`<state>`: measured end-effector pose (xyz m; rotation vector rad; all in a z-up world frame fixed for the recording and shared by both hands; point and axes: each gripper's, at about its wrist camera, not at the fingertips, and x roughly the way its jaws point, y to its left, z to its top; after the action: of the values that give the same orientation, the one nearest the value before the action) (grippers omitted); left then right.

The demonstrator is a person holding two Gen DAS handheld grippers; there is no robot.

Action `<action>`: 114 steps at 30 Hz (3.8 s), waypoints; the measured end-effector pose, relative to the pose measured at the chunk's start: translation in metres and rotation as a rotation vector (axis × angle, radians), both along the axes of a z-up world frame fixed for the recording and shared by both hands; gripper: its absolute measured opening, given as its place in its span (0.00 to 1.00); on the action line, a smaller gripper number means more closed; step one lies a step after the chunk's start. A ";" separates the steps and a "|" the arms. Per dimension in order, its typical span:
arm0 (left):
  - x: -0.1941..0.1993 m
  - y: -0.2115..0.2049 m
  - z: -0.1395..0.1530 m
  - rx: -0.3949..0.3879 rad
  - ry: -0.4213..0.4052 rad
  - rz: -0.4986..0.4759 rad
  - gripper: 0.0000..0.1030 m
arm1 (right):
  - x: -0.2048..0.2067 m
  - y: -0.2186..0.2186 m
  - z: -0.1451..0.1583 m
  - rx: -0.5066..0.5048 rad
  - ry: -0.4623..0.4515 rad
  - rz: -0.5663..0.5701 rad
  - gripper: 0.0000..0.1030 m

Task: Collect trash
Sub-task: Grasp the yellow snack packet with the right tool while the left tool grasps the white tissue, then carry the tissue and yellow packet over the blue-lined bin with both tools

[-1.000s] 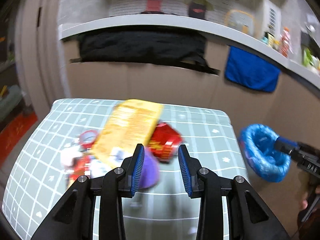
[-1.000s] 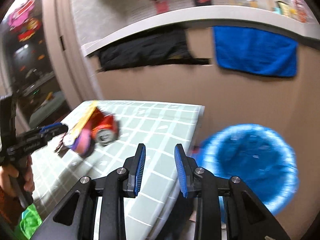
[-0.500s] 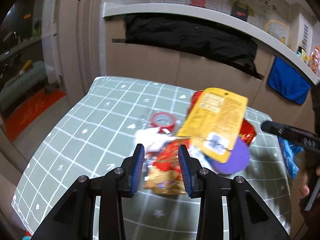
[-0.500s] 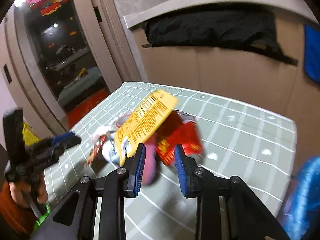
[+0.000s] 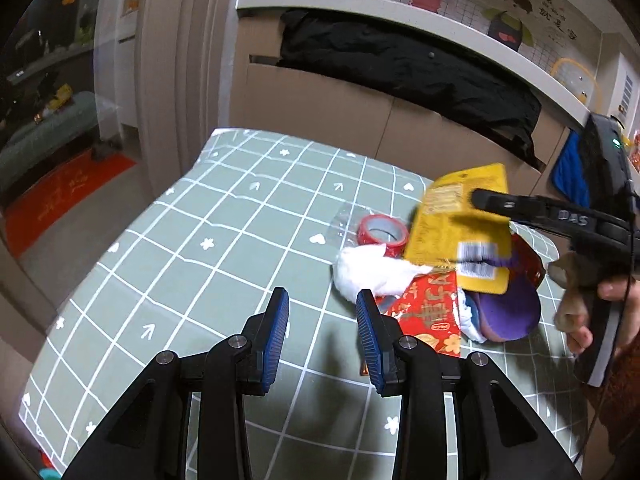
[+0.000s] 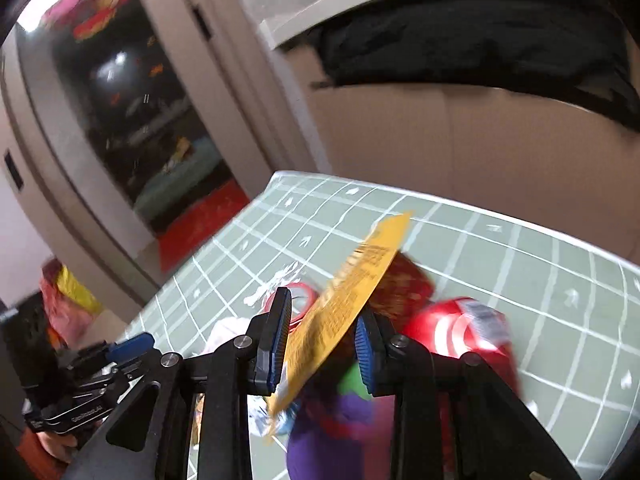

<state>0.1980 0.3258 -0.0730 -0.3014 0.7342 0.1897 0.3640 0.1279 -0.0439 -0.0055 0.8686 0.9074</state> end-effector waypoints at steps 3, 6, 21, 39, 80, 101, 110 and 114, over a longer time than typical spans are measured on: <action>0.001 0.002 -0.005 -0.032 0.010 -0.003 0.35 | 0.003 0.022 -0.014 -0.056 0.042 0.036 0.14; 0.002 0.005 -0.008 -0.059 0.007 -0.004 0.35 | -0.003 0.021 -0.011 -0.071 0.013 0.040 0.03; 0.075 0.011 -0.028 -0.279 0.088 0.090 0.35 | -0.050 -0.126 0.076 -0.061 -0.218 -0.167 0.01; 0.034 -0.072 0.039 -0.108 -0.048 -0.039 0.17 | -0.082 -0.215 0.035 -0.104 -0.128 -0.277 0.01; 0.000 -0.324 0.179 0.073 -0.414 -0.414 0.17 | -0.163 -0.332 0.140 0.011 -0.438 -0.411 0.01; 0.088 -0.463 0.142 0.116 -0.363 -0.581 0.17 | -0.109 -0.467 0.113 -0.009 -0.421 -0.704 0.01; 0.119 -0.485 0.090 0.073 -0.220 -0.619 0.17 | -0.084 -0.480 0.071 -0.012 -0.326 -0.713 0.01; 0.129 -0.488 0.076 0.055 -0.184 -0.624 0.17 | -0.079 -0.488 0.061 -0.010 -0.307 -0.728 0.01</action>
<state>0.3269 -0.1625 0.0027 -0.0267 0.6084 -0.4046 0.2847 -0.3606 0.0174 0.1511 0.5216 0.2081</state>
